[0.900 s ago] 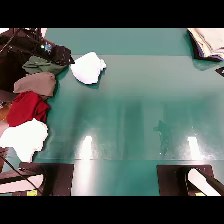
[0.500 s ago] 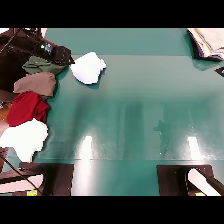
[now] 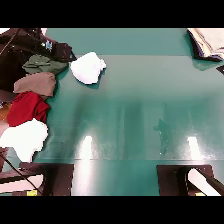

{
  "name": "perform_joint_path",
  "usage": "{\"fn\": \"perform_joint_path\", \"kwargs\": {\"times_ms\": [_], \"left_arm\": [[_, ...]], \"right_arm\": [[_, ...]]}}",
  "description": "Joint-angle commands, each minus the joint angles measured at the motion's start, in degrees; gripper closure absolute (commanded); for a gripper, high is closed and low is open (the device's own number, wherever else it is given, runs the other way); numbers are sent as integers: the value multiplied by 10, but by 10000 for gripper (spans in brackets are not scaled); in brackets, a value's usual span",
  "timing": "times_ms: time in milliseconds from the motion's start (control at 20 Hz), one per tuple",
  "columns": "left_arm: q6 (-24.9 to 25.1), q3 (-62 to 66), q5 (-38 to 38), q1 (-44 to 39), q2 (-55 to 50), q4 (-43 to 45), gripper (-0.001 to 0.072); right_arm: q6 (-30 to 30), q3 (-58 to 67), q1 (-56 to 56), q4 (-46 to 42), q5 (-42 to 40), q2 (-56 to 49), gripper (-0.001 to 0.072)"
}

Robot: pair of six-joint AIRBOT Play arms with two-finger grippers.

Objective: Fold the shirts.

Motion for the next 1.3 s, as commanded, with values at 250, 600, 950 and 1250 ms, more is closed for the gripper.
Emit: {"fn": "perform_joint_path", "kwargs": {"times_ms": [250,600,950,1250], "left_arm": [[3,0,178,0,-192,83,153],[2,1,259,0,-287,81,155],[1,71,189,2,-278,77,684],[201,215,143,1,-89,-133,684]], "right_arm": [[0,0,0,36,-25,0,692],[0,0,0,36,-17,0,692],[0,1,0,43,-24,8,692],[-1,2,0,114,-187,101,692]]}}
